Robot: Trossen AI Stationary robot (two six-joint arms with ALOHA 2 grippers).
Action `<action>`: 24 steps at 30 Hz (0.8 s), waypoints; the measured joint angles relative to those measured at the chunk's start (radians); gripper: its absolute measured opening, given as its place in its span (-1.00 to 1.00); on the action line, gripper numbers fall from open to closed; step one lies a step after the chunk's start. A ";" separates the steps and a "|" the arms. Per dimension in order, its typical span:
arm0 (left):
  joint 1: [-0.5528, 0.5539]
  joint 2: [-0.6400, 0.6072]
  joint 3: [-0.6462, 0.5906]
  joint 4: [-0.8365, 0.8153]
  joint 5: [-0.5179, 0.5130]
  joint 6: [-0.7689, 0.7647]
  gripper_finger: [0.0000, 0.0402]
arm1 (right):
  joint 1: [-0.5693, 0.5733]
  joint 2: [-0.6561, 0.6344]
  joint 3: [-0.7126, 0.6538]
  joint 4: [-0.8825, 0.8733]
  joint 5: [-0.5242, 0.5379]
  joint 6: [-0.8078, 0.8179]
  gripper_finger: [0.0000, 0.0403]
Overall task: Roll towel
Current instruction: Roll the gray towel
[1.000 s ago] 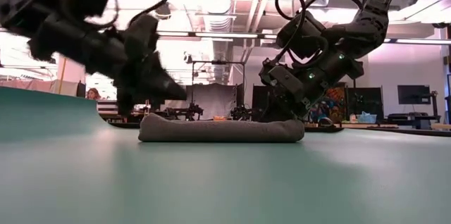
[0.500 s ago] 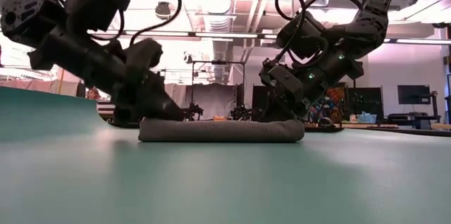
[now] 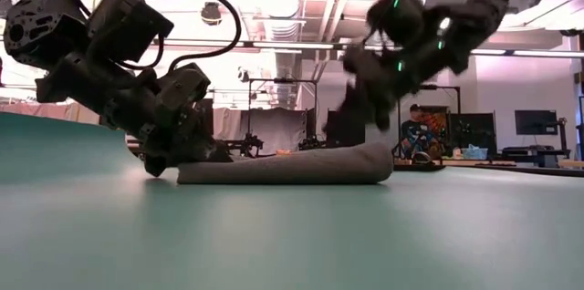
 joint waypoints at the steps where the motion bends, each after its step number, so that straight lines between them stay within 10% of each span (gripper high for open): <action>1: 0.000 0.000 0.000 -0.007 0.001 -0.004 -1.00 | -0.001 -0.033 0.000 0.002 -0.003 -0.013 -0.98; 9: 0.000 0.000 0.000 -0.019 0.017 -0.005 -1.00 | 0.089 -0.104 0.002 0.004 -0.119 -0.069 -0.98; 24: 0.000 0.000 0.000 -0.038 0.028 -0.016 -1.00 | 0.127 0.270 -0.016 0.280 -0.106 -0.013 -0.98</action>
